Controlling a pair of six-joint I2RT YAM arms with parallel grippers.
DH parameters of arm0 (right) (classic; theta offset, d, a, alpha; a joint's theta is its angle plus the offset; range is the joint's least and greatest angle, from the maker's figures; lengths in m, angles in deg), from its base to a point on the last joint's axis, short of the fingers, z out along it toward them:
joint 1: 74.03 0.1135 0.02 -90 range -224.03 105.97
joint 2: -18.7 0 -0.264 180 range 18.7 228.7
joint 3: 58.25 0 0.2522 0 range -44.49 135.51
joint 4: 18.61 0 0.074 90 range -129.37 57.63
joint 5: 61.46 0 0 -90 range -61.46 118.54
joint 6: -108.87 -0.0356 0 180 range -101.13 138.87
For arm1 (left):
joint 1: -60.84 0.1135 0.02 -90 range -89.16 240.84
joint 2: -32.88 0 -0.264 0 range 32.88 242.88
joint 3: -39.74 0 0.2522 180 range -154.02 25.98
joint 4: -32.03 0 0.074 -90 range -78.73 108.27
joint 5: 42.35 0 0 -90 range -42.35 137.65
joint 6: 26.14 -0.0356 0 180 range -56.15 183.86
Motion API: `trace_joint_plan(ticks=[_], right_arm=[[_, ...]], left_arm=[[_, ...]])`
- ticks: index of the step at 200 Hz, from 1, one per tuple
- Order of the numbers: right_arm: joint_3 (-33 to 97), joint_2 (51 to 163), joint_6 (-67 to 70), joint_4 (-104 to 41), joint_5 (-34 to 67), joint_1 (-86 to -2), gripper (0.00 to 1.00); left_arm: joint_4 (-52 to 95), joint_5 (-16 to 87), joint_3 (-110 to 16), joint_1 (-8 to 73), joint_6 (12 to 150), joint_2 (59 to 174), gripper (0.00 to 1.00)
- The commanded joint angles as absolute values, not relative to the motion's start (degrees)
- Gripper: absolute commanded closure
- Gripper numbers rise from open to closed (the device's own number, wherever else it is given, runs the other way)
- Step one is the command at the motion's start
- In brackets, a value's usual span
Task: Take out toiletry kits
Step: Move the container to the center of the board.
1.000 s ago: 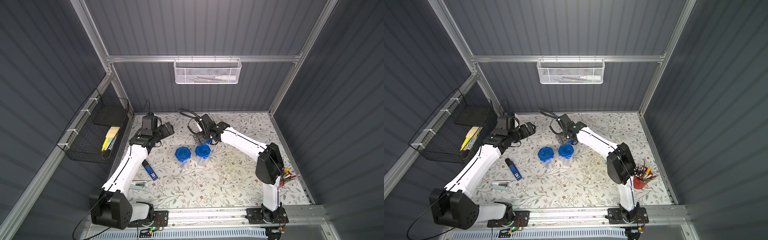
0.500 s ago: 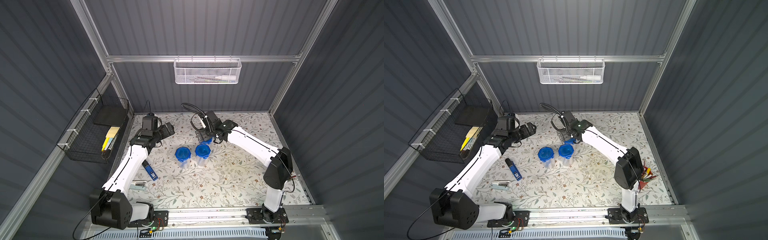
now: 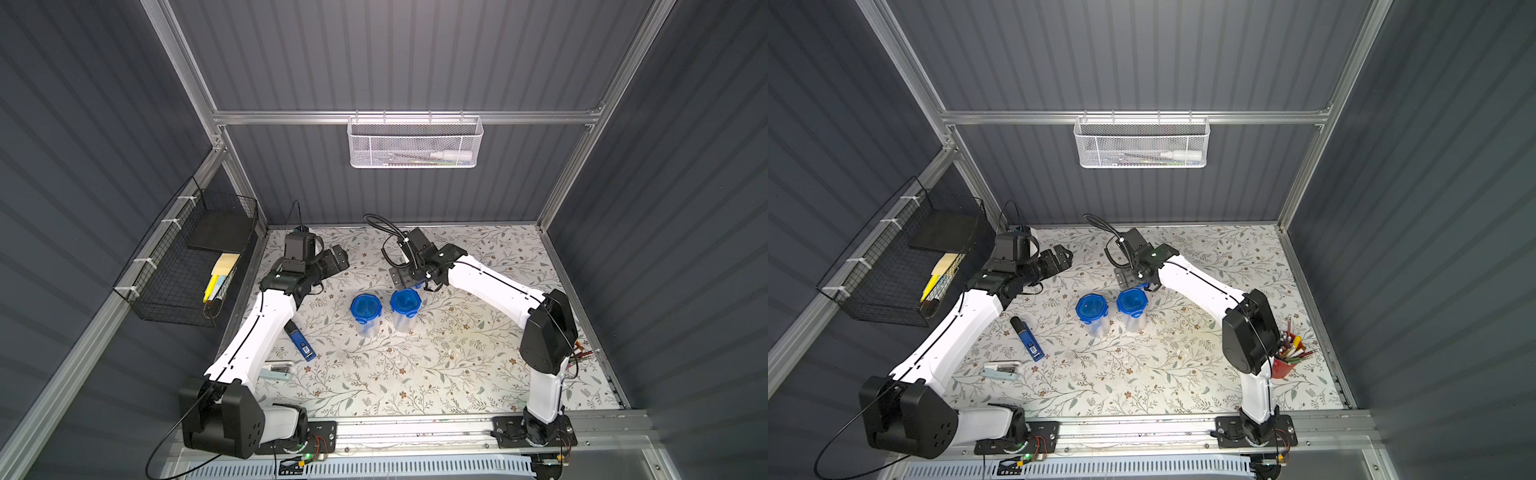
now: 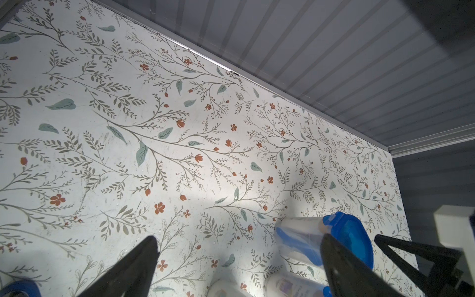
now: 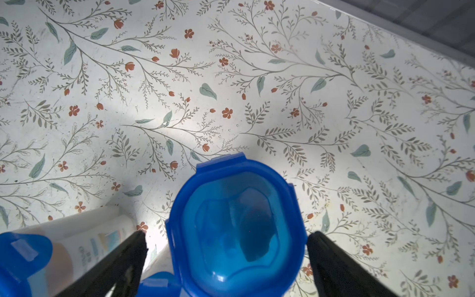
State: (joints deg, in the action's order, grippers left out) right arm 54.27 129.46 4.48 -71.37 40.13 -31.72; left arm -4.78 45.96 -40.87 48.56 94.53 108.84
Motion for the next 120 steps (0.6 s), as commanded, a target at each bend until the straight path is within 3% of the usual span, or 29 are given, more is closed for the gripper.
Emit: trace_joint_plan(ticks=[1, 120], right_arm=[[52.5, 130.1, 0.7, -71.7, 39.3, -32.7, 0.01], [52.3, 130.7, -3.9, -70.9, 30.8, -33.1, 0.01]], left_arm=[[-4.2, 44.9, -40.2, 48.8, 95.0, 108.6, 0.0], [-4.2, 44.5, -40.8, 48.8, 95.1, 109.3, 0.0]])
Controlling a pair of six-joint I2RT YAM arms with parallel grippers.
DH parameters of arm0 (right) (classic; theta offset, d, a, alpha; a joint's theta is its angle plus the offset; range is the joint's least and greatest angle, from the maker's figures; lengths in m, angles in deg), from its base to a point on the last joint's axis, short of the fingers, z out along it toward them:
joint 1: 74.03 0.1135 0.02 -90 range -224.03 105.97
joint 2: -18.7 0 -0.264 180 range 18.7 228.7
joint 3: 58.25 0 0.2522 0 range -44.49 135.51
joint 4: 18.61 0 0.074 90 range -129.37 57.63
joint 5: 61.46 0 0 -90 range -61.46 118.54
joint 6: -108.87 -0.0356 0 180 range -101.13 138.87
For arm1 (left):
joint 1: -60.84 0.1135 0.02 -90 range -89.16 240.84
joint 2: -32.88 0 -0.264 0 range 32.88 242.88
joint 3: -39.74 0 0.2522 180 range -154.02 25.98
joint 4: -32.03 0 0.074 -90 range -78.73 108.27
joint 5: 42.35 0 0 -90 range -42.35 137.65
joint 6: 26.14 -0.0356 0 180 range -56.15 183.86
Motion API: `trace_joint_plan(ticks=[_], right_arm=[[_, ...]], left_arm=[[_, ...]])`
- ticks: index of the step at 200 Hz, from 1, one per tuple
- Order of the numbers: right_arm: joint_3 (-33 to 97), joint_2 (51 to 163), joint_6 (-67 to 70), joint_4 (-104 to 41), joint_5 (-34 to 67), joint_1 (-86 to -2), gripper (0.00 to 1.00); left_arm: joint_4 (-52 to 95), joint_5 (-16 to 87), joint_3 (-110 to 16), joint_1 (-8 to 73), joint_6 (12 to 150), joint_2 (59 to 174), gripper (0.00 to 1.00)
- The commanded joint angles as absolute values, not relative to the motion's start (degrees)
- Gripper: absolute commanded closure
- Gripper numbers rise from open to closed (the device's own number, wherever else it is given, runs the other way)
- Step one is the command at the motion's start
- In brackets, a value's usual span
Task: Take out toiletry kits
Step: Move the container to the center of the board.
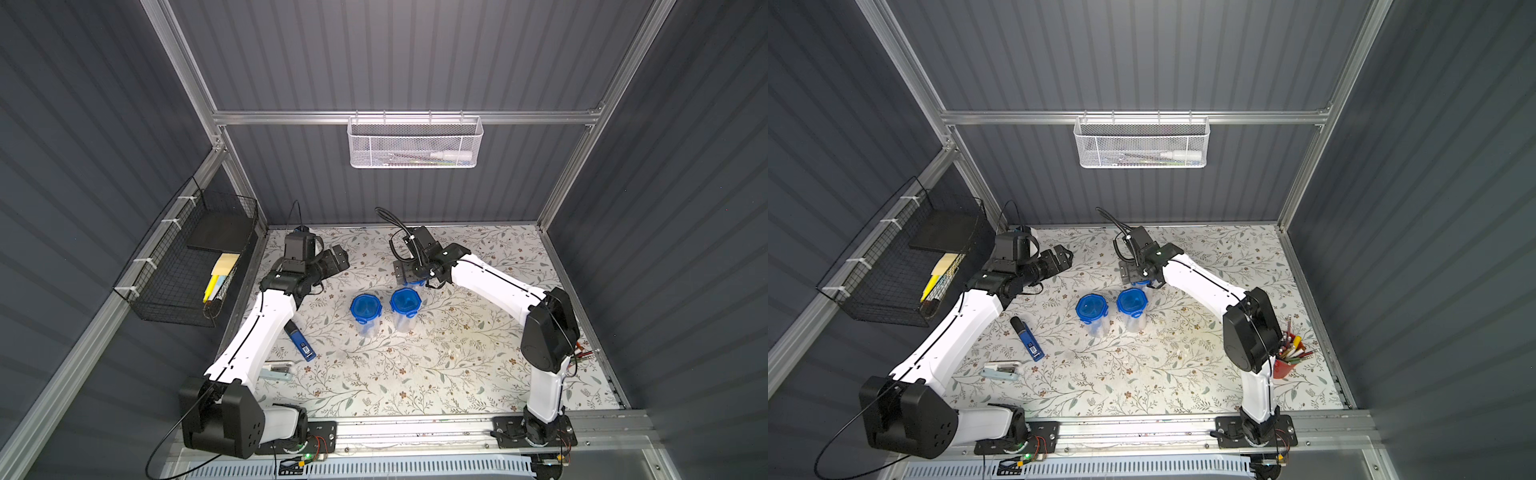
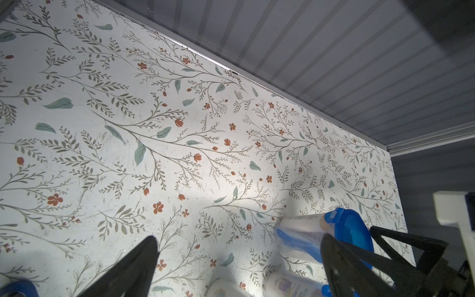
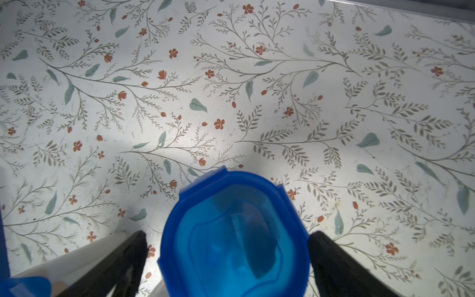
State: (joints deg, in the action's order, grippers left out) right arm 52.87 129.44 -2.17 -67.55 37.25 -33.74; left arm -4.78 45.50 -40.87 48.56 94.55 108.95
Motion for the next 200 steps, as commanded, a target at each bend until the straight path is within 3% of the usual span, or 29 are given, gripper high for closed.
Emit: trace_joint_plan(ticks=[1, 84, 200], right_arm=[[52.4, 130.7, -3.9, -70.9, 30.8, -33.1, 0.01], [52.0, 127.2, -5.1, -72.3, 33.1, -32.8, 0.01], [55.4, 135.0, -7.0, -73.0, 34.9, -32.0, 0.01]], left_arm=[[-4.2, 44.5, -40.8, 48.8, 95.1, 109.3, 0.0], [-4.1, 44.4, -40.9, 48.8, 95.3, 109.5, 0.0], [-3.7, 43.6, -40.2, 48.8, 95.5, 110.1, 0.0]])
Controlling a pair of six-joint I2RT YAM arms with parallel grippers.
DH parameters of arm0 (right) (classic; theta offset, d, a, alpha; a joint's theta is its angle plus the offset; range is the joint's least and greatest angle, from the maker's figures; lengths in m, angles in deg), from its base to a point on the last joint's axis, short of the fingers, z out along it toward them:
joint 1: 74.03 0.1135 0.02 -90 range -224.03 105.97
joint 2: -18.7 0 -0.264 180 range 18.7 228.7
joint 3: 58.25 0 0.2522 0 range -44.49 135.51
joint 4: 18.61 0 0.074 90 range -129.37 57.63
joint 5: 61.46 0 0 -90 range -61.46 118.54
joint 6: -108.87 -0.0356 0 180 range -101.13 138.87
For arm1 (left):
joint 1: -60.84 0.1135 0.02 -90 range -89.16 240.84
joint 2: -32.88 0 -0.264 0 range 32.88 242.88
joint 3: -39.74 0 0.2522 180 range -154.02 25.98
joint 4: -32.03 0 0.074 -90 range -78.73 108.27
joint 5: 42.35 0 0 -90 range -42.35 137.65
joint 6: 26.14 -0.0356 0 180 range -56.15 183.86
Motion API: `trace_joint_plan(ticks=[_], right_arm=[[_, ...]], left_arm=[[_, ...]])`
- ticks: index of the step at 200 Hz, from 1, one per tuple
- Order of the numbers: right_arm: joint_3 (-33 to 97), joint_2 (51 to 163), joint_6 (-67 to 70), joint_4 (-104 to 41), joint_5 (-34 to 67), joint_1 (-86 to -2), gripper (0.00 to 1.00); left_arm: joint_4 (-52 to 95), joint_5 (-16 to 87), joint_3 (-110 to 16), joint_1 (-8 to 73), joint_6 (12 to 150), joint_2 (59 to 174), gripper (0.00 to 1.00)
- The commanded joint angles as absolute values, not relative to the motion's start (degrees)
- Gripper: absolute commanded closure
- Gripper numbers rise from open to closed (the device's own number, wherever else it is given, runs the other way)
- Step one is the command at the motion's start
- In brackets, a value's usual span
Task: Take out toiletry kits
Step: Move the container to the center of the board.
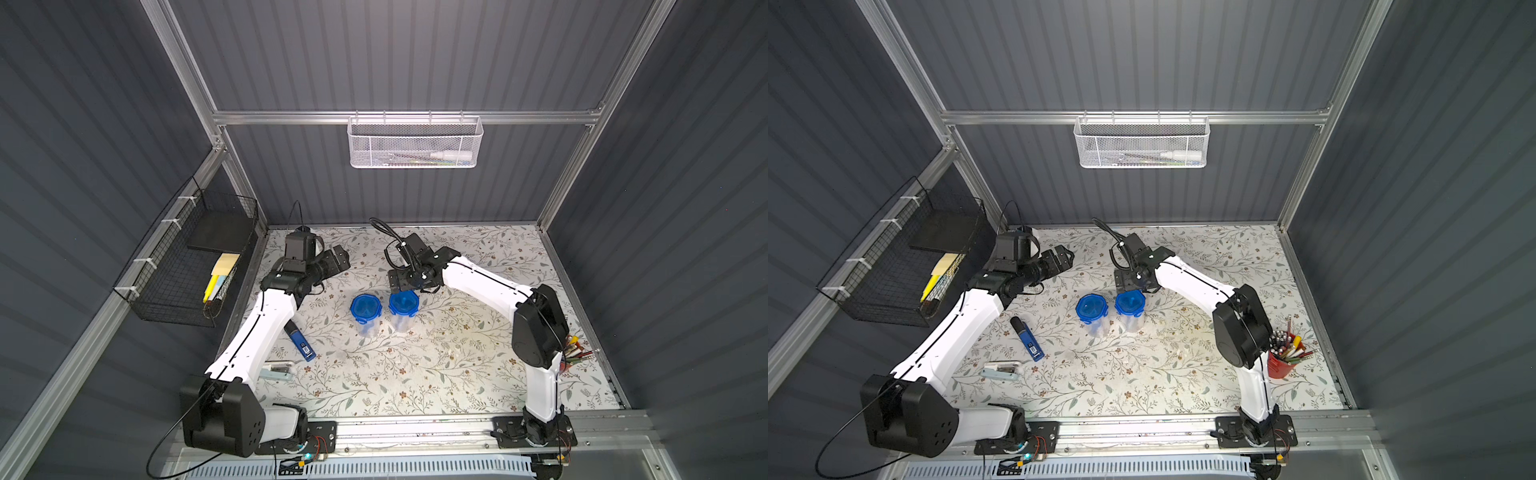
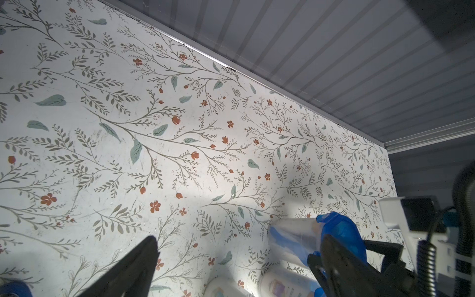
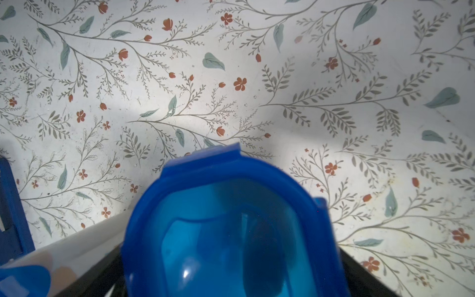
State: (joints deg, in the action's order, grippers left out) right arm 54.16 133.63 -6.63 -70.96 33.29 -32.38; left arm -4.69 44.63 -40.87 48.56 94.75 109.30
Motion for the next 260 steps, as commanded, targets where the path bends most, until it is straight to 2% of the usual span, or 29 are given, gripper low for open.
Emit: trace_joint_plan(ticks=[1, 160, 212, 260], right_arm=[[55.4, 135.0, -7.0, -73.0, 35.0, -32.0, 0.01], [55.8, 130.5, -1.6, -70.7, 35.9, -32.0, 0.01], [56.1, 131.3, 0.9, -70.2, 32.8, -32.0, 0.01], [55.8, 132.5, 1.8, -70.4, 33.9, -32.0, 0.02]], left_arm=[[-3.7, 43.6, -40.3, 48.8, 95.5, 110.1, 0.0], [-3.4, 43.3, -39.7, 48.7, 95.9, 109.7, 0.0], [-3.5, 43.3, -39.7, 48.8, 96.0, 109.4, 0.0], [-3.4, 43.1, -39.7, 48.8, 96.1, 109.4, 0.0]])
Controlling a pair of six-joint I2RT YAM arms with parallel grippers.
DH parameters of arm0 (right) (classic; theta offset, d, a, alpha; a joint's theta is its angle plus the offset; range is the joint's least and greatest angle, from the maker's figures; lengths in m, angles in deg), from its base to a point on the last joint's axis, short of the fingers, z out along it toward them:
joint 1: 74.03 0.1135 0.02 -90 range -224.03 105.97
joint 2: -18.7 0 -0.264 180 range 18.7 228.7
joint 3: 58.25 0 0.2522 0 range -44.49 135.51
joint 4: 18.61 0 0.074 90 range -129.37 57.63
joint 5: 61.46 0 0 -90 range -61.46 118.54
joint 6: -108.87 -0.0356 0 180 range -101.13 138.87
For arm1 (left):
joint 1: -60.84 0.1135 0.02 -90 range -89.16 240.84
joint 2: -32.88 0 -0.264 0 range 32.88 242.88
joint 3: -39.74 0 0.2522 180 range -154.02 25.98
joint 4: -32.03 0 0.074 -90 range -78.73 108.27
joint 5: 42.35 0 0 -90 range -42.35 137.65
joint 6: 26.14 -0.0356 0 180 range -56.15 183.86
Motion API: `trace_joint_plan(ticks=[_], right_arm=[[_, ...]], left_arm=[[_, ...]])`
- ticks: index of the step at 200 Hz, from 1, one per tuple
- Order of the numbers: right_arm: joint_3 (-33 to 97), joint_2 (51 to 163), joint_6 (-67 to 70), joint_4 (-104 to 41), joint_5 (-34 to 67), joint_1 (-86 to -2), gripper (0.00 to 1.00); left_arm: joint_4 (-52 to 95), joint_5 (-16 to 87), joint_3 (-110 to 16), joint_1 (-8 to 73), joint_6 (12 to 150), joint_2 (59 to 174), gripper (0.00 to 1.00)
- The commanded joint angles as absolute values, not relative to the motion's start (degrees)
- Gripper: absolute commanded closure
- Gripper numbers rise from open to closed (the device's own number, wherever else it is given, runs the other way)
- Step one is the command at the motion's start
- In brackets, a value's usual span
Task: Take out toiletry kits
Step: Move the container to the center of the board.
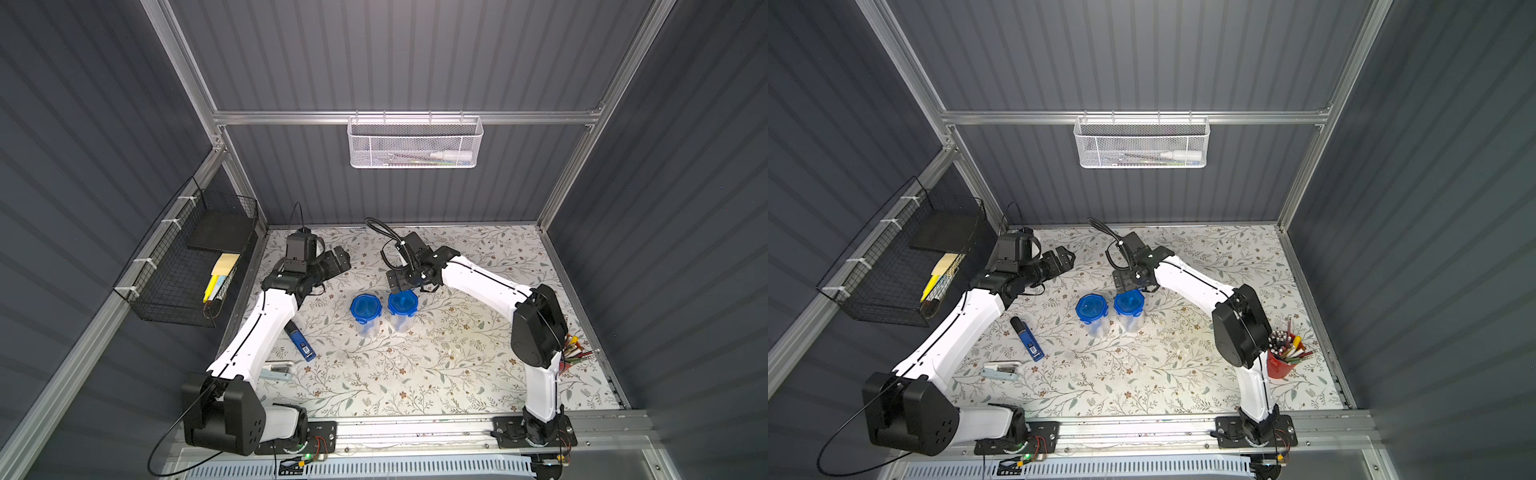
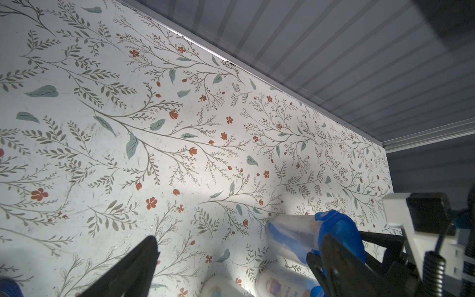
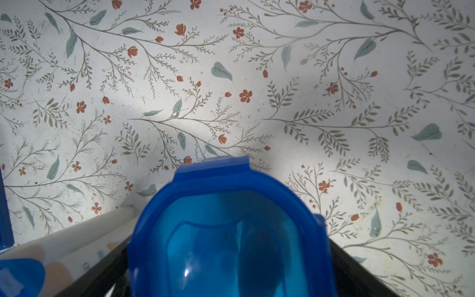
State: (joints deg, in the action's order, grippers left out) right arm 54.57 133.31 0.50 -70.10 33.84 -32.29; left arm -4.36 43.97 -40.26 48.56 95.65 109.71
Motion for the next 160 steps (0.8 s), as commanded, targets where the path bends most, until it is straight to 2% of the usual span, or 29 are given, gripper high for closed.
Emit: trace_joint_plan(ticks=[1, 94, 160], right_arm=[[55.8, 132.5, 1.9, -70.4, 33.9, -32.0, 0.03], [53.9, 131.1, 3.3, -68.8, 35.6, -33.7, 0.12], [47.4, 125.9, -1.4, -66.1, 29.7, -41.0, 0.15]], left_arm=[[-3.5, 43.1, -39.7, 48.8, 96.1, 109.3, 0.0], [-2.5, 40.5, -39.4, 48.8, 96.9, 110.9, 0.0], [-1.0, 37.8, -40.2, 48.7, 97.4, 112.3, 0.0]])
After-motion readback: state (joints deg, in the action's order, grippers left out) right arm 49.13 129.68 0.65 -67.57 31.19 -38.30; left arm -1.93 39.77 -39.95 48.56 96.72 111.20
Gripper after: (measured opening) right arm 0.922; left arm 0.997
